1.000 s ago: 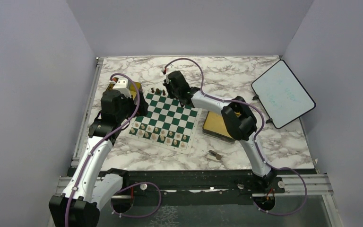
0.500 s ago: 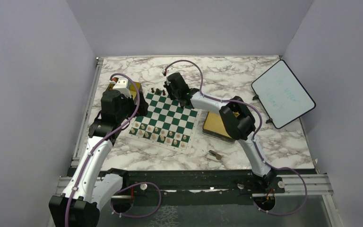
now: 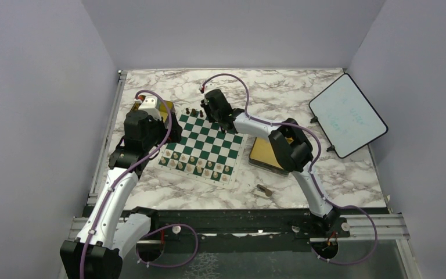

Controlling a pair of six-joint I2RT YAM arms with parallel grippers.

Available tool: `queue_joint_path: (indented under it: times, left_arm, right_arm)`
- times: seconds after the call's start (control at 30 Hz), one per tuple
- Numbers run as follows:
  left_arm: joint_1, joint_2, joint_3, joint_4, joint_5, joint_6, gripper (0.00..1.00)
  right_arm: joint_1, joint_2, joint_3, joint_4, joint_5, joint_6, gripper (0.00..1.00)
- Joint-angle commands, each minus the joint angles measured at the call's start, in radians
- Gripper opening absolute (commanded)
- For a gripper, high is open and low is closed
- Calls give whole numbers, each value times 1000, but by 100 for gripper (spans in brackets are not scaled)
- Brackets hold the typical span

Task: Set up the chess pieces on the board
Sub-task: Place the chess piece on the chessboard.

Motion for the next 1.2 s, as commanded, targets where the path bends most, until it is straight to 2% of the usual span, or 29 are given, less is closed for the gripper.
queue_joint_path:
  times: [0.0,0.8,1.17]
  left_arm:
    - [-7,-20,11,2,1,10,99]
    - [-8,-22,11,2,0,9,99]
    - [-8,-16,12,-12,-37,5,99]
  right_arm:
    - [5,25,34,-44,24,9,25]
    - [5,-20,104,-103,5,18,33]
    - [5,-102,105,-144,18,22,43]
